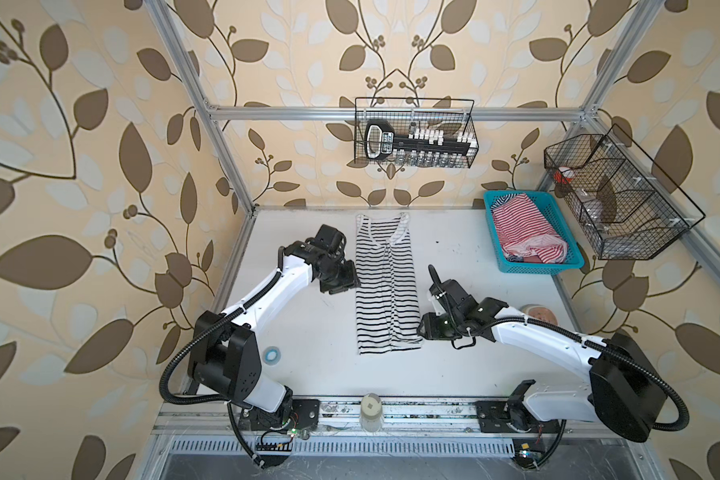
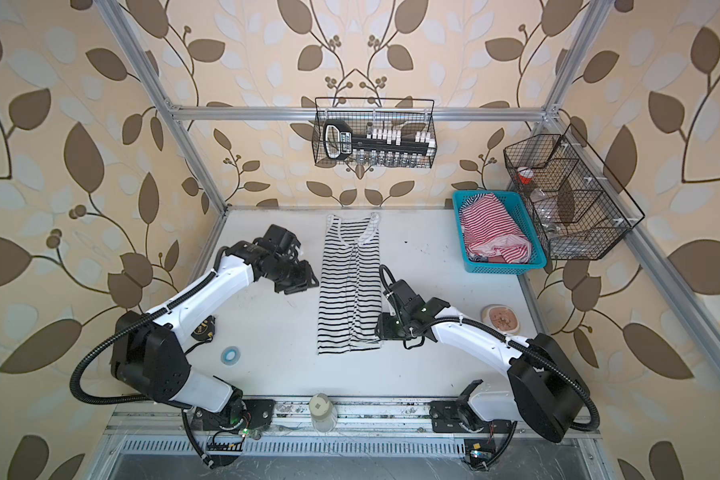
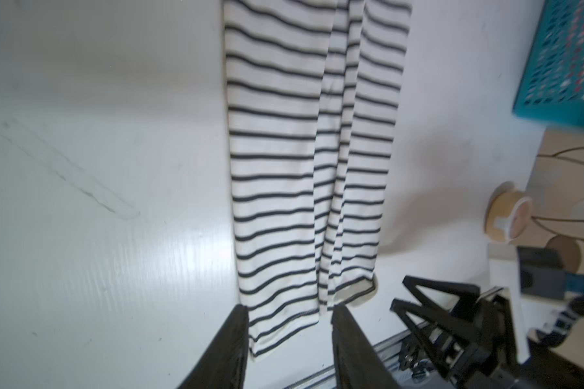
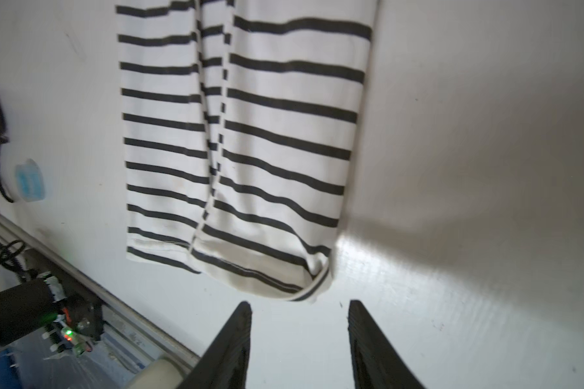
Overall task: Fold and stack the tank tops
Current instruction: 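Lay the striped tank top lengthwise on the table and release both grippers, then lower both grippers to the hem nearest the robot and grasp it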
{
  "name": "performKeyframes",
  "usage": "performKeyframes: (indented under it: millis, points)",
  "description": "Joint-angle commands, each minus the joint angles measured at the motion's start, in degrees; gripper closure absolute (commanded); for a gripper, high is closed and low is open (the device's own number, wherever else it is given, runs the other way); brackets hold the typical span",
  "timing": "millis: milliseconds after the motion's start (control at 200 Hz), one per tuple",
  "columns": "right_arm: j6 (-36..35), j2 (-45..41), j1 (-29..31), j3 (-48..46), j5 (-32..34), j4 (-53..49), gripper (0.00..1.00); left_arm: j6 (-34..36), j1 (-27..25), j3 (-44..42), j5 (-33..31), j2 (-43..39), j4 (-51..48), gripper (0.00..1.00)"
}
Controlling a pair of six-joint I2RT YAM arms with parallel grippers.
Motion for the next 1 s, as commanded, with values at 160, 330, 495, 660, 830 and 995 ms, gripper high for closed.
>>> performKeyframes:
  millis: [160, 330, 495, 660, 830, 995]
  points:
    - [1.62, 2.42, -0.71, -3.67, -2.91, 5.92, 0.51, -7.42, -5.16, -13.48, 3.01, -2.24, 5.47, 0.57]
    - [3.0, 3.03, -0.74, -4.14, -3.5, 7.99, 0.49, -10.91, -5.89, -17.71, 2.66, -4.19, 8.63, 0.56]
    - [3.6, 4.82, -0.75, -4.0, -3.75, 8.82, 0.48, -12.7, -6.9, -19.98, 4.9, -3.1, 11.92, 0.56]
    - [4.38, 6.53, -0.54, -4.53, -4.63, 9.63, 0.48, -14.08, -8.04, -23.2, 5.09, -0.91, 13.82, 0.54]
    - [4.83, 7.27, -0.03, -5.47, -4.64, 9.72, 0.49, -15.87, -8.6, -26.23, 6.06, -0.9, 16.6, 0.53]
    - [5.53, 8.26, 1.22, -6.29, -4.61, 10.34, 0.51, -16.54, -9.01, -27.12, 5.93, -0.83, 17.47, 0.52]
